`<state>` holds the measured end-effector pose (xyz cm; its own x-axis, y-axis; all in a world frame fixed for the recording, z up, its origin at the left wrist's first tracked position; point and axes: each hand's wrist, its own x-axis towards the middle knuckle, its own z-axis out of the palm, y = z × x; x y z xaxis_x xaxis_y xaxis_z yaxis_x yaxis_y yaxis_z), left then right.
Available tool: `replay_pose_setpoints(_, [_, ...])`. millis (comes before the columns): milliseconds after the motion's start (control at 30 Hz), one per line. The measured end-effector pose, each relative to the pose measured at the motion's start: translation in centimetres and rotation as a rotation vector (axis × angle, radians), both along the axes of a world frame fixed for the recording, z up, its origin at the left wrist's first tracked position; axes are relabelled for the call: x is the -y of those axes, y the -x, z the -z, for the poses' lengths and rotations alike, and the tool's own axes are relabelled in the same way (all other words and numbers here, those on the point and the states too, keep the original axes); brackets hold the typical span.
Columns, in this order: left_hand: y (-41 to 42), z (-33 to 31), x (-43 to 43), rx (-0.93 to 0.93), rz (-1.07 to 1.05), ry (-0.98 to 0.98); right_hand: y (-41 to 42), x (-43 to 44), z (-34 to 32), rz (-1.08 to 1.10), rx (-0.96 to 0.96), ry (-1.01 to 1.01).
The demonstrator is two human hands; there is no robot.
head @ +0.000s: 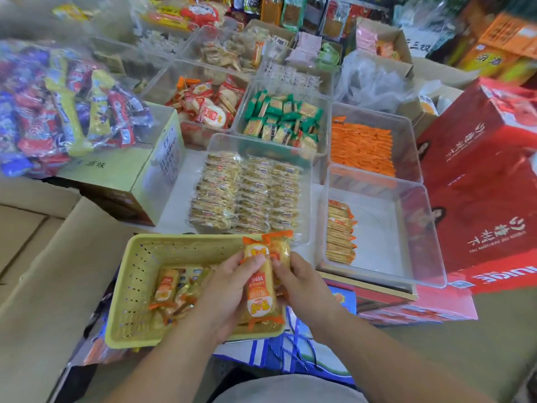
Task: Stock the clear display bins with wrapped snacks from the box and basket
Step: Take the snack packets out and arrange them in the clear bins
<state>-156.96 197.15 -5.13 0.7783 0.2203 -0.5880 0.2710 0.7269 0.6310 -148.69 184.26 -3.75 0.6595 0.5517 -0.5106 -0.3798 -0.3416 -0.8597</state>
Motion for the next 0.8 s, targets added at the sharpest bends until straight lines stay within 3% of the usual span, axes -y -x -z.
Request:
replay_pose_setpoints(167, [-2.6, -0.3, 3.2, 0.006, -0.108, 0.037, -3.0, 3.1, 0.9, 0.071, 0.038, 0.004])
replay_pose_setpoints(333, [-6.8, 0.1, 7.3, 0.056, -0.187, 0.061, -7.3, 6.6, 2.0, -0.018, 0.073, -0.011])
replay_pose_setpoints(533, [-13.4, -0.4, 14.2, -0.018, -0.289, -0.109, -12.9, 11.1, 1.1, -0.088, -0.29, -0.211])
replay_pose_setpoints(633, [-15.5, -0.6, 16.0, -0.072, -0.352, -0.159, -15.4, 12.6, 0.7, -0.219, -0.155, -0.227])
replay_pose_setpoints(800, [-17.2, -1.0, 17.9, -0.251, -0.242, -0.154, -18.0, 15.0, 1.2, -0.393, -0.064, -0.17])
